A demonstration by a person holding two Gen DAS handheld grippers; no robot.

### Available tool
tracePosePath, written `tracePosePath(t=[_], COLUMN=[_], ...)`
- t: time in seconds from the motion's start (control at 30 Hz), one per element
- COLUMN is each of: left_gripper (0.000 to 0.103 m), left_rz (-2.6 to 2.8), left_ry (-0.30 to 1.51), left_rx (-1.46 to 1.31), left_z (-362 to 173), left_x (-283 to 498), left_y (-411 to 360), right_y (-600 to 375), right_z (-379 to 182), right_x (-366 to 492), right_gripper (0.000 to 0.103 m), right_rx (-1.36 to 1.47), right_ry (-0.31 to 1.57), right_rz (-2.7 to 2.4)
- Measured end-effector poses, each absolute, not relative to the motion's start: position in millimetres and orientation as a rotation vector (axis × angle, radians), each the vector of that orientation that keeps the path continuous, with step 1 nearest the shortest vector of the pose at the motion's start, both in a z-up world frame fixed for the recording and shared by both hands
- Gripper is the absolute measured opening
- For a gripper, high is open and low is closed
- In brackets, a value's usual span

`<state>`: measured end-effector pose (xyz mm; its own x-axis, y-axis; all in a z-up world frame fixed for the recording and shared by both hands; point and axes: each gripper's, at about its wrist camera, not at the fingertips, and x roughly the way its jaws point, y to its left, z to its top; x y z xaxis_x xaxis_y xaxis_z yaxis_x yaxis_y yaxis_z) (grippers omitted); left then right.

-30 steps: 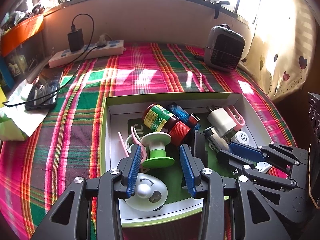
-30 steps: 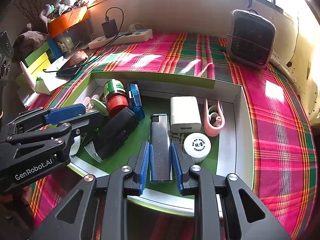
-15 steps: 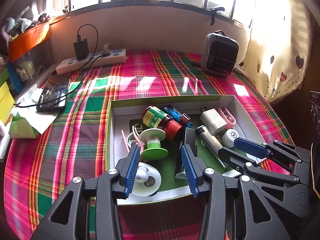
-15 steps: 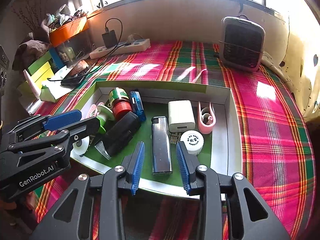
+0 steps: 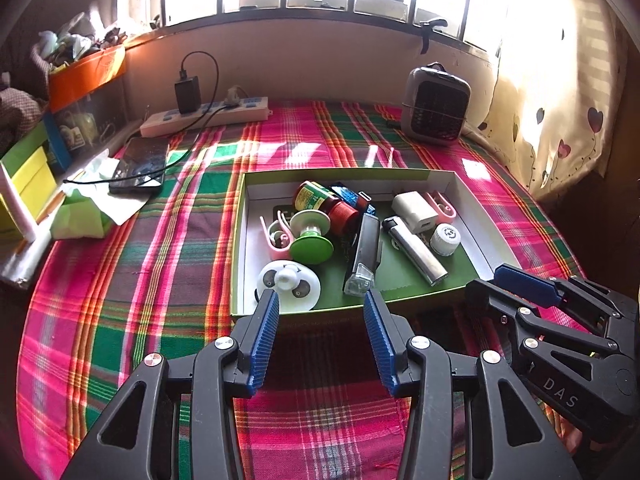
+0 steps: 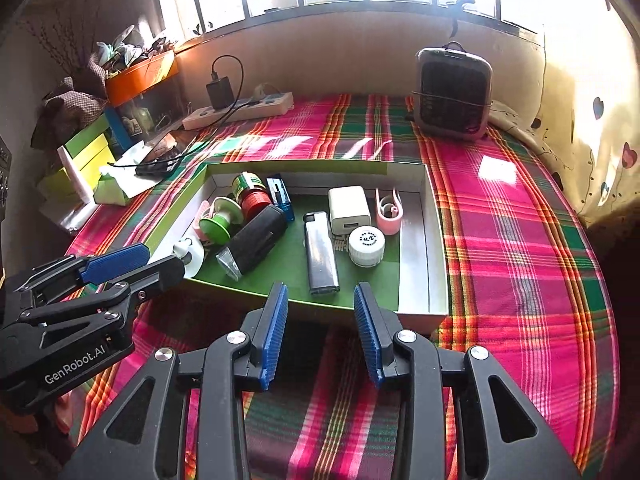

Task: Organize rigid objects

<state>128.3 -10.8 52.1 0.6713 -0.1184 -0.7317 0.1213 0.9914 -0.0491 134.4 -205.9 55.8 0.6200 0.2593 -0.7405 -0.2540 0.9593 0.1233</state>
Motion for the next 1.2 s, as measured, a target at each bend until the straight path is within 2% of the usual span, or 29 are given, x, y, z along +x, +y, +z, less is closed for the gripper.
tracePosePath(t=[0.57,0.67,0.7,0.87,1.03,1.2], left_gripper=[0.044,0.047,0.047,0.05,0.051,0.051], left_rz=[-0.075,-0.065,-0.06,-0.038,-0.034,-0.025], left_ry=[0.916,0.91,0.907,0.888,0.888,0.888], left_rx=[0.0,-0.001,-0.002,0.037,0.032,0.036], left_z=[8,7,7,5,5,4], left_x=[92,91,91,90,90,90], left_y=[-10,-11,-13,-20,-19,-21], right_y=[-212,-213,-213,-212,-218,-219], right_z=[20,20,19,18,16,16], right_x=[105,104,103,99,100,100], right_gripper=[0.036,0.044,0.051,0.052,0.065,0.066], right_rx=[-0.046,-0.055,-0.06,-0.075,-0.061,-0.057], right_ry=[0.932,0.931,0.932,0.922,0.93,0.932], right_rz=[0.205,0.196,0.195,0.18,0.142,0.137])
